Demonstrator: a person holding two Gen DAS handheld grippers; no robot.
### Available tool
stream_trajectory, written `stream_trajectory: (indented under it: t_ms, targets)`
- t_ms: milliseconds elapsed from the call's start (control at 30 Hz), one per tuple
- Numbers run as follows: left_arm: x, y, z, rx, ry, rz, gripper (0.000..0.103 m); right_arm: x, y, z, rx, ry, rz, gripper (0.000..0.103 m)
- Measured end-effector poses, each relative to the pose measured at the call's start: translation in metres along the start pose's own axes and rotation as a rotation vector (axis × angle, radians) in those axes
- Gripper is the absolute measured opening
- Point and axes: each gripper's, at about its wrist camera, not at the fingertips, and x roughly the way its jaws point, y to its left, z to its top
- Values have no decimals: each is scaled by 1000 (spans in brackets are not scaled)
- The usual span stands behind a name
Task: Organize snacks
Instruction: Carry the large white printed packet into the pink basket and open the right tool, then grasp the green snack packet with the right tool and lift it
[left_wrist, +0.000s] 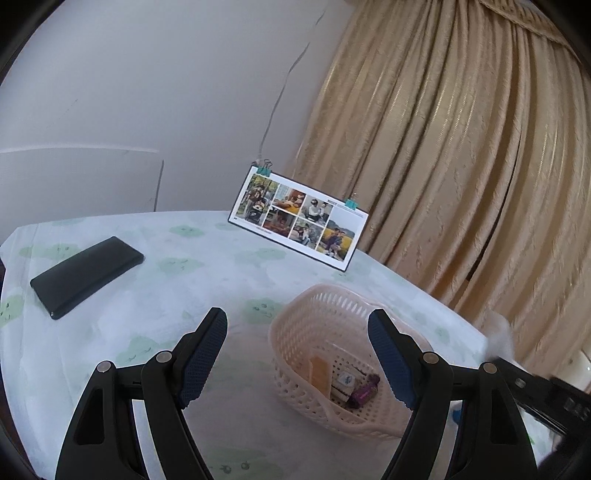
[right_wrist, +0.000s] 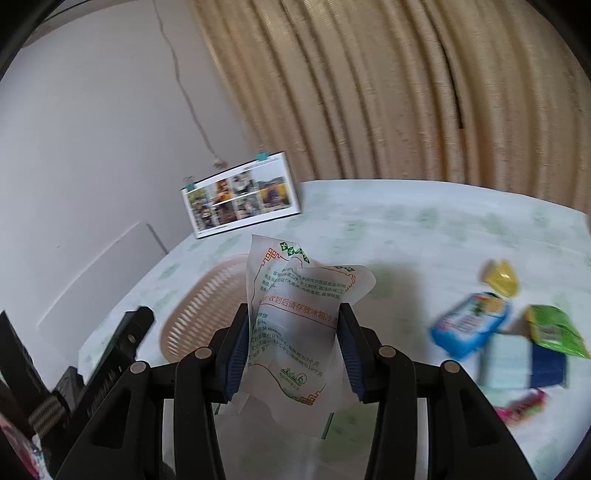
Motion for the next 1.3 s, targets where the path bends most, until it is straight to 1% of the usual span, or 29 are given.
stream_trajectory:
  t_ms: [100,200,300,367,400,733,900,1067,1200,1300]
  targets:
    - [-1,5,1,-28,-1,3,79,19,14,5,-16,18,29,43]
    - [0,11,3,-59,2,6,79,36,18,6,-6,49,53,44]
    - [2,15,3,-83,11,8,79,50,16,6,31,69,76,51]
    - [3,17,4,-91,18,6,79,53,14,4,54,66,88,58]
    - [3,17,3,-93,20,6,79,53,13,4,59,62,88,58]
    - [5,16,1,-84,29,0,79,46,2,-1,73,45,60,59]
    - [5,13,0,-71,31,2,79,41,-7,-7,83,40,37,59]
    - [5,8,-1,-48,25,0,79,34,-25,-10,109,28,-8,59]
    - [4,3,-2,-27,20,-3,79,26,-45,-14,126,17,-77,60]
    - [4,1,-3,-15,20,-2,79,20,-63,-15,148,1,-140,66]
